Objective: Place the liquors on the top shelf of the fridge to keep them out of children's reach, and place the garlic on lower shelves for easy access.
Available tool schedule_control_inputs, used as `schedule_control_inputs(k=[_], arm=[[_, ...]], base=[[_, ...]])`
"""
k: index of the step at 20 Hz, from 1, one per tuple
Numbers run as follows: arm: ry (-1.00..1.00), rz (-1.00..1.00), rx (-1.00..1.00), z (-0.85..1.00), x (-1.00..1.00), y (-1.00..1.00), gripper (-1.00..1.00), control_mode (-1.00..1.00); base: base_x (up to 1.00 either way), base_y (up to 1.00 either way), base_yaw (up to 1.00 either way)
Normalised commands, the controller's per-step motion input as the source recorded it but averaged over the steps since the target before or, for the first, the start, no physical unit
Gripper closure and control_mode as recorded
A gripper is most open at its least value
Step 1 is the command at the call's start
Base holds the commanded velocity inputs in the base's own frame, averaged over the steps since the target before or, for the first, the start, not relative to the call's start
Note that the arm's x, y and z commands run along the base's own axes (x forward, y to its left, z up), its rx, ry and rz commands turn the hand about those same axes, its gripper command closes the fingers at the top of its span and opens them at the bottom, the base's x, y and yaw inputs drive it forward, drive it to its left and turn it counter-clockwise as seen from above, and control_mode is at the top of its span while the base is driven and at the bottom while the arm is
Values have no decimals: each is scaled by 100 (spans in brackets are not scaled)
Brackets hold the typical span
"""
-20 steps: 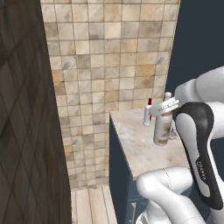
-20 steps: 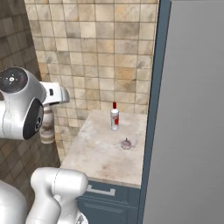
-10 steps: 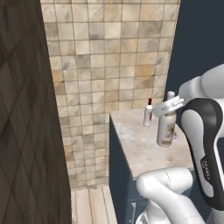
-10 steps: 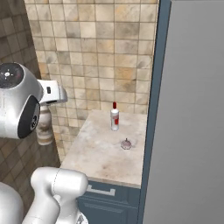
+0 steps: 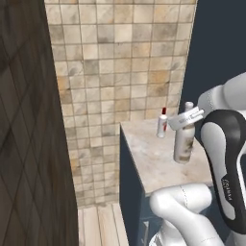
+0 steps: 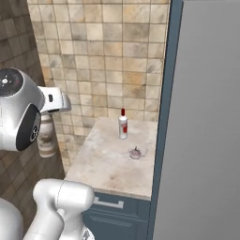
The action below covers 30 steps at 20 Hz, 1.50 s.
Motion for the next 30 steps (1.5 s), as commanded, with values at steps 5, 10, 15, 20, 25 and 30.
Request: schedule_control_inputs(k=[5,10,15,20,25,30], arm=[[0,0,0,0,0,0,100,100],[0,0,0,0,0,0,100,100],[0,0,0,0,0,0,100,100],[0,0,0,0,0,0,100,100],[0,0,0,0,0,0,100,100],[0,0,0,0,0,0,100,100]], base=[[-70,0,0],[-91,-2,0],[-69,-18,-2],[-11,-64,-3],[0,-81,-1],[0,-83,0]])
